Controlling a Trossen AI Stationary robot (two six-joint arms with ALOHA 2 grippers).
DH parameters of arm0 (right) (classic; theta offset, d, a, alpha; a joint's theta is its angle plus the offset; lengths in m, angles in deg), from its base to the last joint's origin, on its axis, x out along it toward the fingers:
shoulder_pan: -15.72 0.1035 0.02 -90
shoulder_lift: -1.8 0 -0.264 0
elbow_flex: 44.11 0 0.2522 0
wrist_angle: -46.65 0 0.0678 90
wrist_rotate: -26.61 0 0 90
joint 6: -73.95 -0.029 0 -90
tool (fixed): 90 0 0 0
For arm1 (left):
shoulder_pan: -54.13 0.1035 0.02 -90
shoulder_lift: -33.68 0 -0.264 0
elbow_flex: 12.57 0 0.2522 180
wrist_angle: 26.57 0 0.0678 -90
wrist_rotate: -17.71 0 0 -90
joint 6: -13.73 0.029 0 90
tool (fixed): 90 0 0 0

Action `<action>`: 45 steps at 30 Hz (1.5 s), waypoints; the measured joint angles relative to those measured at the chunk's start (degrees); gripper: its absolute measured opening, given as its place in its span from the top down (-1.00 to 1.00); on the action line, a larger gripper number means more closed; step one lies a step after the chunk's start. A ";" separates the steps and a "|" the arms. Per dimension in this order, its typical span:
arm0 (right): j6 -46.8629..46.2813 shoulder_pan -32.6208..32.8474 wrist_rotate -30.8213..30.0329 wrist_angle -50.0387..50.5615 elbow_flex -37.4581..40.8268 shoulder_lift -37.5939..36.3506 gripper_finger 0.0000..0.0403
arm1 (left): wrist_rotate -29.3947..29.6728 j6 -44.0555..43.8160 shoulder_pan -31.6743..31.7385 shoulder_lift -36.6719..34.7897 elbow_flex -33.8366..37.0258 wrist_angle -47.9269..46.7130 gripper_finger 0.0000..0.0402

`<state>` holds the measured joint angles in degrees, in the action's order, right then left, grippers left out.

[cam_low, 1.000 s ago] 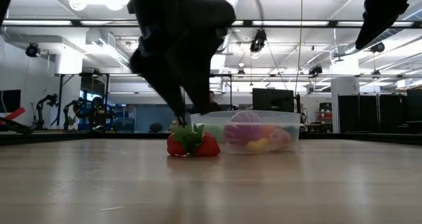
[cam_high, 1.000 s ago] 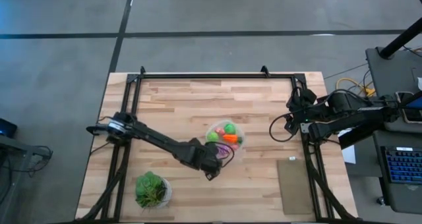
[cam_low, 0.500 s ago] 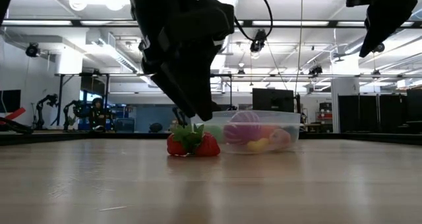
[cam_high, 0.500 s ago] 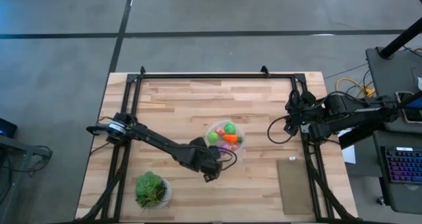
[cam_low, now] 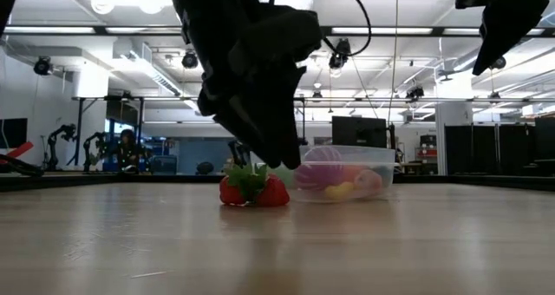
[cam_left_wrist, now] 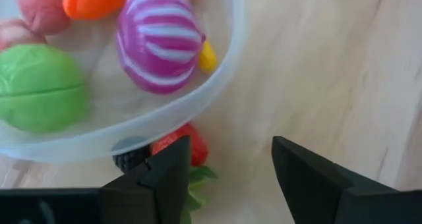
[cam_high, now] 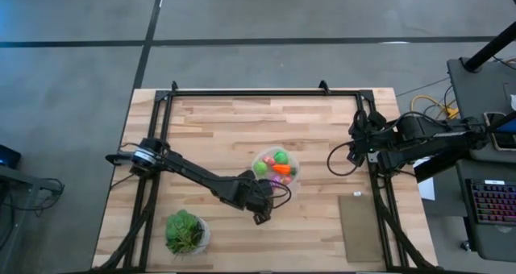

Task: Pick and placing Produce into tupperware
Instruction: Put the right red strawberry into the transparent bin

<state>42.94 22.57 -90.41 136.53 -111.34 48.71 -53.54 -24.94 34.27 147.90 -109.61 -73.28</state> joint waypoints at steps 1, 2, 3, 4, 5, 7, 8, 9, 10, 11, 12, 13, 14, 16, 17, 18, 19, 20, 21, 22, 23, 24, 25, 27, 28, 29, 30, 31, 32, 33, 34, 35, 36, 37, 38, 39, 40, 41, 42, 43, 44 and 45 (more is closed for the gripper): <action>0.00 0.00 0.00 0.02 0.00 0.00 -0.15 | -0.02 -0.23 0.00 0.04 0.11 -0.18 0.03; 0.00 0.00 0.00 0.02 0.00 0.00 -0.15 | 0.10 -0.55 0.03 0.04 0.17 -0.11 0.03; 0.02 0.00 -0.01 0.06 0.00 0.00 -0.15 | 0.36 -1.02 0.10 0.01 0.31 0.05 0.03; 0.04 0.00 -0.02 0.04 0.00 0.00 -0.15 | 0.59 -1.24 0.15 -0.02 0.55 -0.09 0.03; 0.06 0.00 -0.02 0.04 0.00 0.00 -0.15 | 0.73 -1.30 0.21 -0.02 0.84 -0.47 0.03; 0.17 0.00 -0.02 0.04 0.00 0.00 -0.15 | 1.06 -1.32 0.31 -0.02 1.39 -0.58 0.03; 0.20 0.00 -0.02 0.04 0.00 0.00 -0.15 | 0.98 -1.35 0.38 -0.02 1.59 -0.39 0.03; 0.17 0.00 -0.02 0.04 0.00 0.00 -0.15 | 1.05 -1.44 0.41 -0.04 1.93 -0.14 0.03; 0.18 0.00 -0.02 0.04 0.00 0.00 -0.15 | 1.38 -1.43 0.45 -0.05 2.26 0.04 0.03; 0.18 0.00 -0.02 0.04 0.00 0.00 -0.15 | 1.55 -1.43 0.52 -0.07 2.65 0.44 0.03; 0.17 0.00 -0.02 0.07 0.00 0.00 -0.15 | 1.65 -1.45 0.65 -0.13 2.98 0.95 0.03; 0.19 0.00 -0.02 0.04 0.00 0.00 -0.15 | 1.38 -1.46 0.75 -0.13 3.14 1.15 0.03; 0.17 0.00 -0.02 0.04 0.00 0.00 -0.15 | 1.28 -1.45 0.88 -0.11 3.28 1.06 0.03; 0.17 0.00 -0.02 0.04 0.00 0.00 -0.15 | 1.30 -1.45 1.27 -0.02 3.71 1.17 0.03; 0.17 0.00 -0.02 0.04 0.00 0.00 -0.15 | 1.35 -1.46 1.46 -0.03 4.02 1.81 0.03; 0.17 0.00 -0.03 0.04 0.00 0.00 -0.15 | 1.39 -1.47 1.58 -0.05 4.28 2.37 0.03; 0.17 0.00 -0.02 0.07 0.00 0.00 -0.15 | 1.37 -1.47 1.72 -0.05 4.44 2.43 0.03; 0.17 0.00 -0.02 0.05 0.02 0.00 -0.15 | 1.35 -1.46 1.77 -0.05 4.59 2.37 0.03; 0.17 0.00 -0.02 0.07 0.02 0.00 -0.15 | 1.37 -1.47 1.79 -0.05 4.64 2.39 0.03; 0.17 0.00 -0.02 0.07 0.02 0.00 -0.15 | 1.39 -1.46 1.81 -0.05 4.66 2.53 0.03; 0.15 0.00 -0.02 0.07 0.02 0.00 -0.15 | 1.49 -1.46 1.81 -0.05 4.78 2.67 0.03; 0.15 0.00 -0.04 0.07 0.02 0.00 -0.15 | 1.49 -1.47 1.79 -0.05 4.99 2.74 0.03; 0.13 0.00 -0.02 0.07 0.02 0.00 -0.15 | 1.46 -1.47 1.79 0.03 5.22 2.70 0.03; 0.13 0.00 -0.02 0.07 0.02 0.00 -0.15 | 0.96 -1.47 1.79 0.88 5.31 2.66 0.03; 0.13 0.00 -0.02 0.07 0.02 0.00 -0.15 | -0.06 -1.45 1.79 1.20 5.44 2.72 0.03; 0.13 -0.01 -0.02 0.10 0.02 -0.01 -0.15 | -0.91 -1.52 1.77 1.67 5.44 3.01 0.03; 0.13 0.00 -0.04 0.12 0.02 -0.02 -0.15 | -2.00 -1.51 1.77 2.13 5.37 3.73 0.03; 0.13 -0.01 -0.02 0.15 0.02 -0.01 -0.15 | -2.48 -1.52 1.77 2.27 5.33 4.08 0.03; 0.06 0.00 -0.02 0.16 0.02 0.00 -0.15 | -2.66 -1.52 1.77 2.32 5.35 4.33 0.03; -0.04 -0.02 -0.02 0.20 0.02 -0.01 -0.15 | -2.63 -1.53 1.77 2.37 5.35 4.54 0.03; -0.04 -0.02 -0.02 0.30 0.02 -0.02 -0.15 | -2.32 -1.57 1.77 2.38 5.32 4.66 0.03; -0.04 -0.02 -0.02 0.33 0.02 -0.01 -0.15 | -1.63 -1.75 1.75 2.29 5.30 4.79 0.03; -0.04 -0.02 -0.02 0.34 0.02 0.00 -0.15 | -0.76 -1.89 1.75 2.15 5.30 4.91 0.04; -0.04 -0.02 -0.02 0.34 0.02 0.00 -0.15 | -0.13 -1.89 1.77 2.12 5.30 5.16 0.04; -0.04 -0.02 -0.02 0.33 0.02 0.00 -0.15 | -0.11 -1.66 1.91 2.12 5.30 5.36 0.06; -0.03 -0.02 -0.02 0.33 0.02 0.00 -0.15 | -0.21 -1.48 2.03 2.10 5.30 5.36 0.08; -0.04 -0.02 -0.02 0.33 0.02 0.00 -0.15 | -0.17 -1.50 2.15 2.10 5.30 5.41 0.11; -0.04 -0.02 -0.02 0.33 0.02 0.00 -0.15 | -0.27 -1.65 2.18 2.10 5.30 5.42 0.14; -0.04 -0.02 -0.02 0.33 0.02 0.00 -0.15 | -0.35 -2.23 2.21 2.10 5.30 5.45 0.18; -0.04 -0.02 -0.02 0.33 0.02 0.00 -0.15 | -0.17 -3.02 2.21 2.09 5.32 5.46 0.22; -0.04 -0.02 -0.02 0.33 0.02 0.00 -0.15 | -0.14 -3.41 2.19 2.05 5.40 5.57 0.26; -0.04 -0.02 -0.02 0.33 0.02 0.00 -0.15 | -0.02 -3.45 2.16 2.02 5.44 5.59 0.30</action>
<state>42.90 22.55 -90.43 136.86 -111.32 48.71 -53.55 -28.39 36.44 149.92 -104.16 -67.70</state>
